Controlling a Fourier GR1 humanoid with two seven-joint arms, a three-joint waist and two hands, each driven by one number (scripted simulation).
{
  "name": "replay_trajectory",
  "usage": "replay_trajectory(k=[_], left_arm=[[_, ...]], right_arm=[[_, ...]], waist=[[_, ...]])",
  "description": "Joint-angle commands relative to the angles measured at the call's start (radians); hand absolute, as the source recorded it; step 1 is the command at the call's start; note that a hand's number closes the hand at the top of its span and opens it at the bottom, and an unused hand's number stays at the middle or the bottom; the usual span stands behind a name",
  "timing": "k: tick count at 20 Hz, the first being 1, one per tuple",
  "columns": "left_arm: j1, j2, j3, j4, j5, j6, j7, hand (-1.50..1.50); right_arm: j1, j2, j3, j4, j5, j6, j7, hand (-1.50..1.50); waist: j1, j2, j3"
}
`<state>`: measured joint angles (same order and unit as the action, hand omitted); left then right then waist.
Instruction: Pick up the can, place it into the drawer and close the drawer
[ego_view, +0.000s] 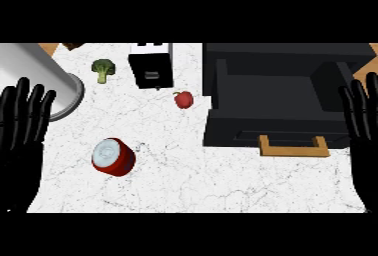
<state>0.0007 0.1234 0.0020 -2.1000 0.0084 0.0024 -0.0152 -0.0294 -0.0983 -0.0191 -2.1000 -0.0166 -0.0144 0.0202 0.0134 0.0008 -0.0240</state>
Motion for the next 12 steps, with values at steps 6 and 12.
replay_trajectory(k=[6,12], left_arm=[[0.254,-0.097,-0.048,-0.17,-0.132,0.109,-0.01,-1.5],[0.346,-0.122,-0.008,-0.212,-0.109,0.249,0.341,-1.5]], right_arm=[[0.022,-0.014,-0.048,-0.04,-0.058,0.022,0.038,-1.5],[0.1,-0.009,-0.078,-0.037,-0.051,-0.043,0.25,-1.5]], waist=[[-0.007,-0.004,0.024],[-0.009,-0.005,0.025]])
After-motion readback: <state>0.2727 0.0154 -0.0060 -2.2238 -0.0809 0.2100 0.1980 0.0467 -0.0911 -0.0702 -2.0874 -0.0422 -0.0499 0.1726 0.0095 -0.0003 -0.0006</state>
